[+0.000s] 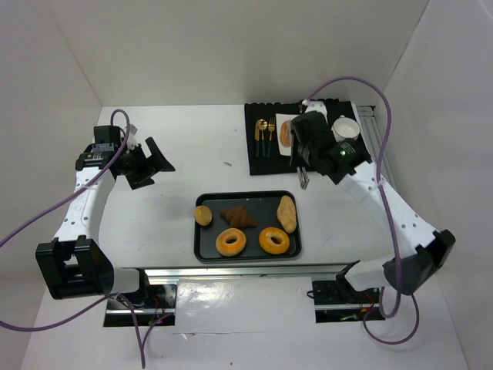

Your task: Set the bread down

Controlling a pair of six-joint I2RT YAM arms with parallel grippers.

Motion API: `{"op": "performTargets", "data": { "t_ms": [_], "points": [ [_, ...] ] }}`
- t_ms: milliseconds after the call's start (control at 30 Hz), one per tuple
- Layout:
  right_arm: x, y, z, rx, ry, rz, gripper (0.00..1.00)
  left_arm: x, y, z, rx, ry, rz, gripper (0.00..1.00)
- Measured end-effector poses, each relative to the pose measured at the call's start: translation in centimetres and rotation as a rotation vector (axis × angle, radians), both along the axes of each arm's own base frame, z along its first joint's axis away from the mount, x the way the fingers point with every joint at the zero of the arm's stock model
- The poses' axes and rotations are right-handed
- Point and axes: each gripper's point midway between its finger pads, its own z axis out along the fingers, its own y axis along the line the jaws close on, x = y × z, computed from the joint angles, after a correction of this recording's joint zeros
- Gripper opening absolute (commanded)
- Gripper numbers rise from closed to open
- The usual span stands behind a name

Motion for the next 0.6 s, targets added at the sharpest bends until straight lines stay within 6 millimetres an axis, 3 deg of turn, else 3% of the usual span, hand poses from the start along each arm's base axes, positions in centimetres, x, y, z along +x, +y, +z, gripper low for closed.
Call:
{"op": "performTargets", "data": {
  "t_ms": [167,300,433,600],
  "points": [
    [9.5,-3.4,-1.6,-0.062,-0.091,-0.152,0.24,0.0,-0.2,0.4,-0.011,-0.006,-0.009,1.0],
    [15.5,-5.3,-5.8,-0.093,-0.061,-0.21,0.24,0.2,-0.3,1.0,-0.014,-0.02,-0.013,1.0],
    [18.2,-7.2,-9.6,-0.07,-0.012,-0.247,0.24,0.4,-0.4,1.5,-0.019,-0.031,-0.017,1.0],
    [19.0,-9.9,-11.6,0.002,0.004,-0.294,0.3,0.4,-0.5,1.4,-0.026,-0.029,-0.023,1.0]
  ]
}}
